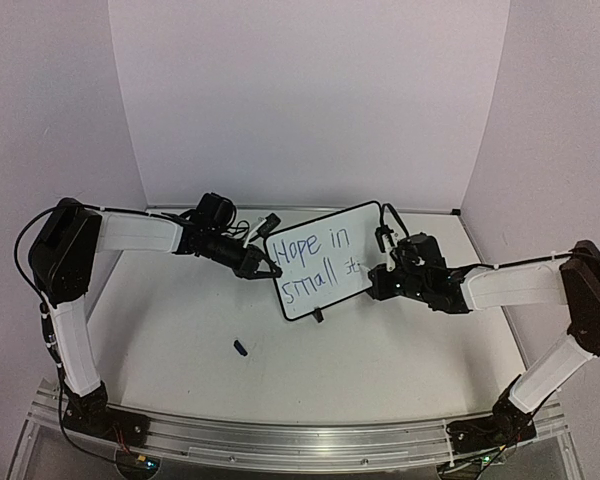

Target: Write a sentence on the whiteboard

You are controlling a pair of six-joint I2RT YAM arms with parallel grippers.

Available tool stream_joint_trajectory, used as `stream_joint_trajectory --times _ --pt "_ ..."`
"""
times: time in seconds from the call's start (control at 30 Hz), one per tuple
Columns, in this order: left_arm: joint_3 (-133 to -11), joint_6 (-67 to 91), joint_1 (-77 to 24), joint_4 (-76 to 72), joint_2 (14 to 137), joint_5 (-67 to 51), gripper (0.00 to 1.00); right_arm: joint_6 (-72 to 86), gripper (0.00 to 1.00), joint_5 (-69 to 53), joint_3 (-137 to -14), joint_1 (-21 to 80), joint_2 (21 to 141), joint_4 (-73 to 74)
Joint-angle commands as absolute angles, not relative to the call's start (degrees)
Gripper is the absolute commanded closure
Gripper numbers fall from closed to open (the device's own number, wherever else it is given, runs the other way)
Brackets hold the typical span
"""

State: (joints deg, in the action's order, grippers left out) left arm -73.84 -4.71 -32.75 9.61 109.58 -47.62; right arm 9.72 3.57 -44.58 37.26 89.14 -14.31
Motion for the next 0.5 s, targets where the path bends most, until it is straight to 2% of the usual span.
stream_joint_trajectory --times 0.0,0.47 --pt "-75.6 -5.76 -34.1 12.55 110.5 -47.93 1.0 10.44 1.0 6.29 -45.98 37.11 89.68 -15.91" --pt "-75.67 -5.71 -34.1 12.66 110.48 -47.96 1.0 10.18 1.0 8.79 -47.12 37.14 88.95 -15.64"
